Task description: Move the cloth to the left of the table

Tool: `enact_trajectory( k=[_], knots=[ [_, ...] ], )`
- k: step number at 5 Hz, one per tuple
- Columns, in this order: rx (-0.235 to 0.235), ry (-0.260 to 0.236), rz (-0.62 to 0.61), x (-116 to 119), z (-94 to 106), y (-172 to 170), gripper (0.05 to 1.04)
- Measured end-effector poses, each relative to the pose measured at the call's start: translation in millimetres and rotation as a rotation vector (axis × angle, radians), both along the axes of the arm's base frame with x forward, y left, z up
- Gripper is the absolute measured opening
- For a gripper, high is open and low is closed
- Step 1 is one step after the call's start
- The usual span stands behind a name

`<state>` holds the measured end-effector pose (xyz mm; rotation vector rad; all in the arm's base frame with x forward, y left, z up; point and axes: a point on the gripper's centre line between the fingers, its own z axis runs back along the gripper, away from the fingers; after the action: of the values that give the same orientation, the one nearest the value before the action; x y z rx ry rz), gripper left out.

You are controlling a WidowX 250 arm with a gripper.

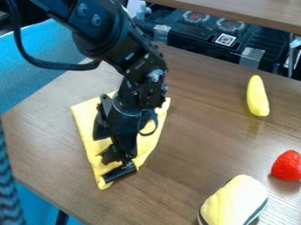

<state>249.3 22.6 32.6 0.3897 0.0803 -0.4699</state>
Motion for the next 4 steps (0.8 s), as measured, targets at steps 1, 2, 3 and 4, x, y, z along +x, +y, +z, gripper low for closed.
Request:
enact_trajectory(
  k=[1, 2, 3, 4],
  knots=[
    [0.006, -0.003, 0.004, 0.2, 0.4, 0.9, 0.332],
    [0.025, 0.012, 0.016, -2.2, -2.7, 0.4, 0.131],
    [0.022, 0.021, 0.012, -4.5, -2.1, 0.2, 0.06],
    [-0.023, 0.013, 0.016, -3.9, 12.7, -0.5, 0.051]
  ],
)
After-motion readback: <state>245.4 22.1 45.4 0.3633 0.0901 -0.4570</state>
